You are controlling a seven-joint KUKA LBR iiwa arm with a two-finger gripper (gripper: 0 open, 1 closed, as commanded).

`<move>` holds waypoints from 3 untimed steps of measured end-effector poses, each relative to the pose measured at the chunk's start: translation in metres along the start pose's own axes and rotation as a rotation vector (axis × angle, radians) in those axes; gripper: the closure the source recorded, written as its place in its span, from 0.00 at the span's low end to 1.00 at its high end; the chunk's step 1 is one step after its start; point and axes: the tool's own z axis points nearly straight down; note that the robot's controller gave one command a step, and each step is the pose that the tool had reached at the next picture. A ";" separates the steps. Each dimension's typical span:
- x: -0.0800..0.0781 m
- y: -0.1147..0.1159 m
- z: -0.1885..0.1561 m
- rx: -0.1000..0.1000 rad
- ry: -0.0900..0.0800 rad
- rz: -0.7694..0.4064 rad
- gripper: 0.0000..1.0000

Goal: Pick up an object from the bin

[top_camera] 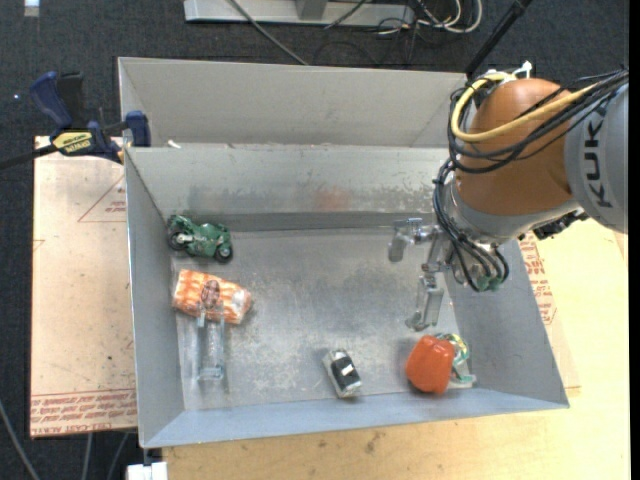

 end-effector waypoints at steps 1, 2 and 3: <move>-0.003 0.029 0.044 0.000 -0.009 0.000 0.00; 0.008 0.045 0.080 -0.001 0.001 -0.164 0.00; 0.009 0.033 0.043 -0.002 0.008 -0.364 0.00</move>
Offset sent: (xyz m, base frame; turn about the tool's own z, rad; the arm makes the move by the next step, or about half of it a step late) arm -0.0205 0.0598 -0.1210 -0.4812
